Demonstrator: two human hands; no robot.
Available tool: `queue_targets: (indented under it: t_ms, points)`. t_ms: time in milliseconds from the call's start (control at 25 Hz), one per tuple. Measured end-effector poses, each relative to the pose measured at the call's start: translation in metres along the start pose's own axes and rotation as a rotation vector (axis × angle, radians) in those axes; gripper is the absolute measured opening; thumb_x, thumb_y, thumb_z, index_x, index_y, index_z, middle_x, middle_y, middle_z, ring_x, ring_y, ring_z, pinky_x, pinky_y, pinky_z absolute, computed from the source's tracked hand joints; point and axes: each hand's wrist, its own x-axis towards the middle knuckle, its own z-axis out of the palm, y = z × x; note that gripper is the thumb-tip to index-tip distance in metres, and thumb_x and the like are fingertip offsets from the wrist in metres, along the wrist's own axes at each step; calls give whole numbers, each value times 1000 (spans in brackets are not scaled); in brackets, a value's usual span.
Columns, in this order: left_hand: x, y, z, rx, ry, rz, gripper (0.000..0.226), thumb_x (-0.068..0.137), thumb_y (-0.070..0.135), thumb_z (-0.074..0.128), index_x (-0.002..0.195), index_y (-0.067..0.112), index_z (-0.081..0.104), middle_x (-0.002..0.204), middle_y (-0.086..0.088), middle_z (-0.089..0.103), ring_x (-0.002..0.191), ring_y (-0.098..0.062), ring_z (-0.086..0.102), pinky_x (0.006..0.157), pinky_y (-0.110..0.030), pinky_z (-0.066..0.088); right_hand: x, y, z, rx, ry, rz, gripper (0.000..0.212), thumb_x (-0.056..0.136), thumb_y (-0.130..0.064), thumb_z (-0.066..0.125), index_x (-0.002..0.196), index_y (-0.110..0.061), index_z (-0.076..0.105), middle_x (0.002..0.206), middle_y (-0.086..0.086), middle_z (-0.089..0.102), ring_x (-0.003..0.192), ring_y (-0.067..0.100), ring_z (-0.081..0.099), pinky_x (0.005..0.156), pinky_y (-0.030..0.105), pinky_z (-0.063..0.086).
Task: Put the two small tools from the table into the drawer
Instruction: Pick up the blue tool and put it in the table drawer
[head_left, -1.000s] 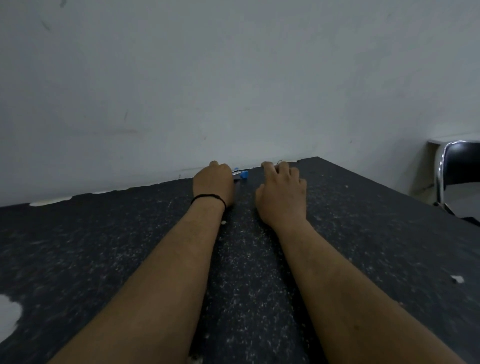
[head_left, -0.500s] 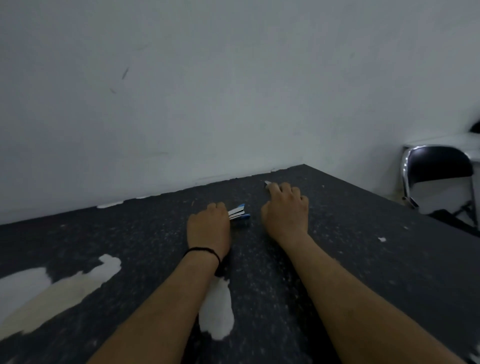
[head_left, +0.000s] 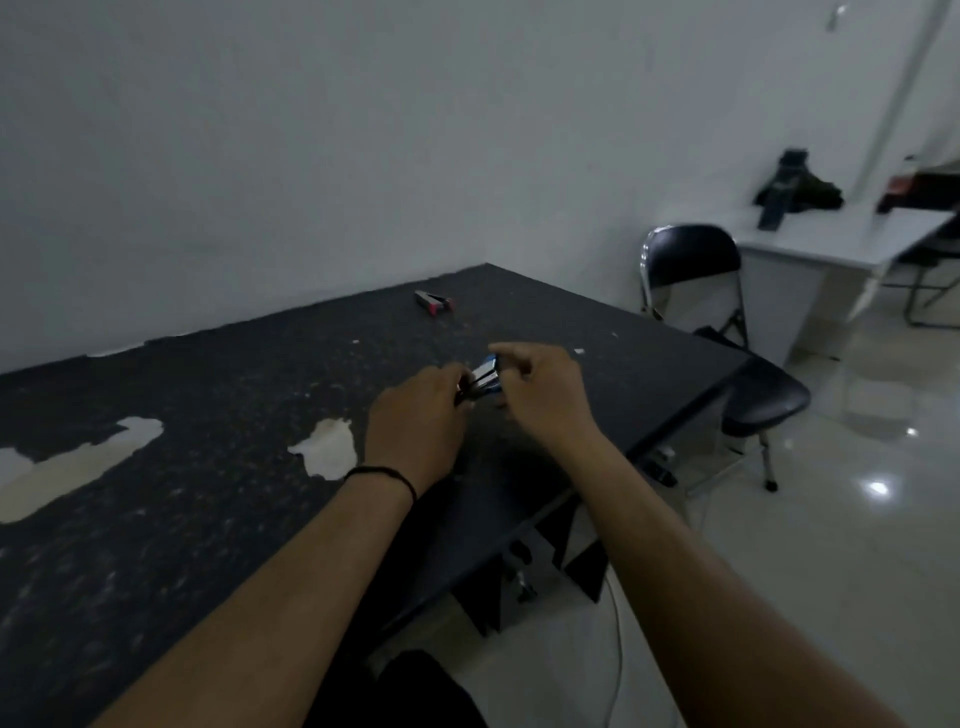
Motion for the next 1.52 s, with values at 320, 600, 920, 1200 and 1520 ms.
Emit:
queue_targets:
  t_ms: [320,600,920,1200,1520]
  points:
    - [-22,94,22,58,-76,198,24,100,38,49,116,22,57,110,-3,65,92,-27,66,78,-41,50,-58,37,-85,1,226,141,36,97,-12,48,123,-20,71,121,1,73,108,17,67,91,34,53]
    - [-23,140,63,100,-94,217,30,101,42,45,124,24,54,116,-2,55,103,-24,54,84,-40,49,-85,104,-93,69,430,717,41,100,-22,46,140,-18,54,138,7,58,112,20,58,80,26,34]
    - [-20,133,69,1,-118,197,38,99,43,49,134,26,54,115,-2,51,104,-21,48,92,-37,45,-74,132,-62,231,540,807,21,98,-16,54,115,-18,67,112,3,69,88,14,58,71,26,44]
    - [-20,135,67,42,-136,202,42,101,42,45,140,27,49,119,-1,48,107,-20,46,94,-37,46,-74,150,-61,389,610,792,19,96,-14,61,109,-17,74,106,3,74,90,14,68,74,29,57]
    - [-21,135,64,-4,-131,209,37,100,37,51,133,24,57,110,-4,51,100,-20,48,88,-37,48,-92,141,-71,372,698,817,21,96,-16,60,111,-21,74,106,-3,72,85,6,61,59,12,38]
